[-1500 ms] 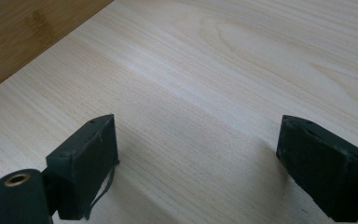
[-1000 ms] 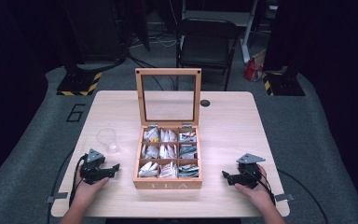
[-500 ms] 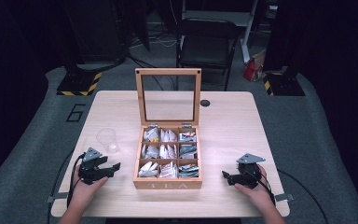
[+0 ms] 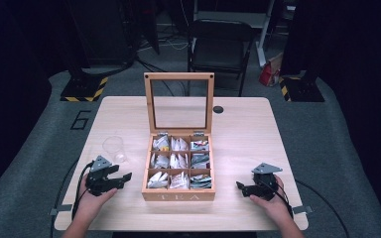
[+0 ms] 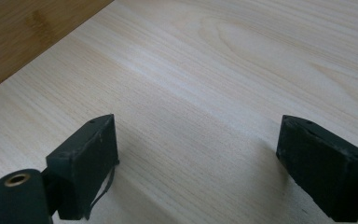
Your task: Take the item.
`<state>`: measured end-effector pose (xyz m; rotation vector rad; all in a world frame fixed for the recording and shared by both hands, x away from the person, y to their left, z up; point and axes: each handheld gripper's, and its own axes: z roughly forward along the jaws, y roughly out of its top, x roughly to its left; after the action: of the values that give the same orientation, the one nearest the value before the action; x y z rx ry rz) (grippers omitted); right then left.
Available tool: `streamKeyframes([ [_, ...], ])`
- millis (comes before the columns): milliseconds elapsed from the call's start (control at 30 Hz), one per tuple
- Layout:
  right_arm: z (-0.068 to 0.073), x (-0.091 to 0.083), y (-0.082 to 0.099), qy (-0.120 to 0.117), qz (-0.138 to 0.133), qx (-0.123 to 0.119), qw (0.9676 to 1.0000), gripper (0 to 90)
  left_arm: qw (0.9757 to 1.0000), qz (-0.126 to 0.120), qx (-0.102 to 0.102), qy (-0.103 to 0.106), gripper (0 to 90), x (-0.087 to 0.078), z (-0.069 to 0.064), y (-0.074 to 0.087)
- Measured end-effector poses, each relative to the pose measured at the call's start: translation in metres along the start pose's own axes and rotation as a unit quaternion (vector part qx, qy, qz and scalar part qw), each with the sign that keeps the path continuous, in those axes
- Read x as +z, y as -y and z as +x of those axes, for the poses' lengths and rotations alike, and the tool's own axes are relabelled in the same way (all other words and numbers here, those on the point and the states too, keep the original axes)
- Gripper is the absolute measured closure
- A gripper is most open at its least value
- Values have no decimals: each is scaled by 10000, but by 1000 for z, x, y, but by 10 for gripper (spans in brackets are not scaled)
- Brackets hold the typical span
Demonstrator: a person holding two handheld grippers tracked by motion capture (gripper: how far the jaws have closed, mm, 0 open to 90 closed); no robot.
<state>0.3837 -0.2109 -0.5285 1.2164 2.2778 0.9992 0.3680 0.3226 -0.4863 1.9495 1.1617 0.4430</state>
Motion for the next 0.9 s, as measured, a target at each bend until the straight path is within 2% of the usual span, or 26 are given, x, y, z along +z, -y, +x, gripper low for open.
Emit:
streamKeyframes([
  [167,0,0,0,0,2,0,10000,117,9999,26,77,89,358,-2,-5,-6],
  [267,0,0,0,0,1,-2,10000,117,9998,37,166,48,371,-4,-7,-10],
  [433,0,0,0,0,1,-1,10000,117,9999,47,103,67,391,-7,-9,-13],
  [900,0,0,0,0,2,-3,10000,117,9999,-2,118,87,426,-17,-12,-23],
])
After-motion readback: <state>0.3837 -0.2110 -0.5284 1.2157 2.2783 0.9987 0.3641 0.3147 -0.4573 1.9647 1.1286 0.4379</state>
